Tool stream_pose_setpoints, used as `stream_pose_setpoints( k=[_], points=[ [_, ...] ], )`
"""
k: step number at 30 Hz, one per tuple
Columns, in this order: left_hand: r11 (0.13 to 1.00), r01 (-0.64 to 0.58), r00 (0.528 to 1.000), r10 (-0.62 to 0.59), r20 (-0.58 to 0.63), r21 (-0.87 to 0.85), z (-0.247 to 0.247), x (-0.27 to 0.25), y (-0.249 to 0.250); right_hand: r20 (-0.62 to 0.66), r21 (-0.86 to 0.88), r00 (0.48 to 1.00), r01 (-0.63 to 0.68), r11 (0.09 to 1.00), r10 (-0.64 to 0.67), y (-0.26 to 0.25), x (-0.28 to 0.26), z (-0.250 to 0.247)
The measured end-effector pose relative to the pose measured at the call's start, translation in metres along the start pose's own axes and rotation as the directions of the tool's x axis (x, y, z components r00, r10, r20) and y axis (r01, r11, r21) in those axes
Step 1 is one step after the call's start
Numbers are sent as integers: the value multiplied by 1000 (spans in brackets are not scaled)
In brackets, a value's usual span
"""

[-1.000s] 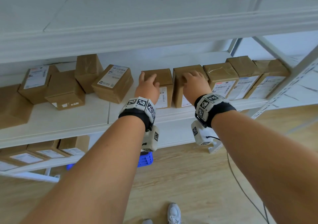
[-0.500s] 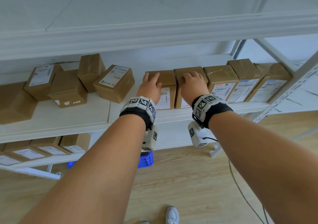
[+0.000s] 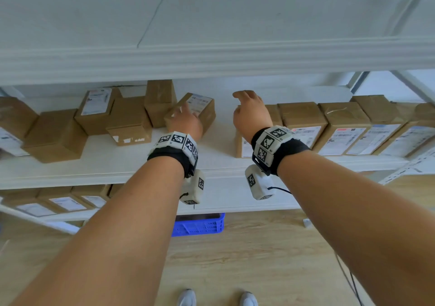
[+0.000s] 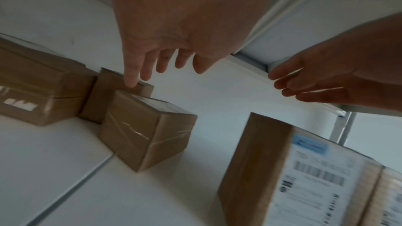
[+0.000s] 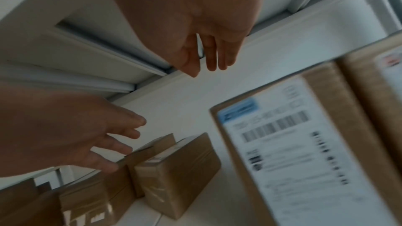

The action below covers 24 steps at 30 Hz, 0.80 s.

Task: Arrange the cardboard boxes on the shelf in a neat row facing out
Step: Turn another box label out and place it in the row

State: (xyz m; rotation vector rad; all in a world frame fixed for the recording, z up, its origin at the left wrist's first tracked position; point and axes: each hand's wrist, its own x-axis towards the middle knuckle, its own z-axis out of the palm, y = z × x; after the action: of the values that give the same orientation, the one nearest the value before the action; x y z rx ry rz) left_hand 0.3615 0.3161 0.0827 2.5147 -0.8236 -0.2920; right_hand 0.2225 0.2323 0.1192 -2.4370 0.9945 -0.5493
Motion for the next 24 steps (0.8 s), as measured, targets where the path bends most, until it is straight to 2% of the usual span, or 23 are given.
stream_pose_setpoints(
  k=[4, 6, 11, 13, 16, 20, 24],
  points=[
    [999, 19, 999, -17, 47, -35, -13, 16, -39, 65, 30, 998, -27, 999, 25, -33, 10, 42],
    [999, 16, 998, -13, 63, -51, -16, 24, -57, 140, 61, 985, -105, 993, 96, -46, 14, 62],
    [998, 25, 987, -16, 163, -56, -17, 50, -84, 350, 80, 885, -355, 931, 307, -62, 27, 103],
    [998, 30, 979, -17, 205, -63, -19, 60, -88, 360, 138, 864, -422, 896, 351, -64, 31, 115],
    [995, 19, 967, 6, 254, -93, -22, 67, -90, 351, 181, 859, -453, 873, 373, -68, 34, 127],
    [996, -44, 976, 60, 212, -81, -26, 70, -92, 318, 224, 847, -504, 834, 426, -70, 33, 130],
    [998, -43, 968, 52, 247, -39, -30, 69, -93, 285, 181, 832, -534, 826, 476, -66, 30, 124]
  ],
)
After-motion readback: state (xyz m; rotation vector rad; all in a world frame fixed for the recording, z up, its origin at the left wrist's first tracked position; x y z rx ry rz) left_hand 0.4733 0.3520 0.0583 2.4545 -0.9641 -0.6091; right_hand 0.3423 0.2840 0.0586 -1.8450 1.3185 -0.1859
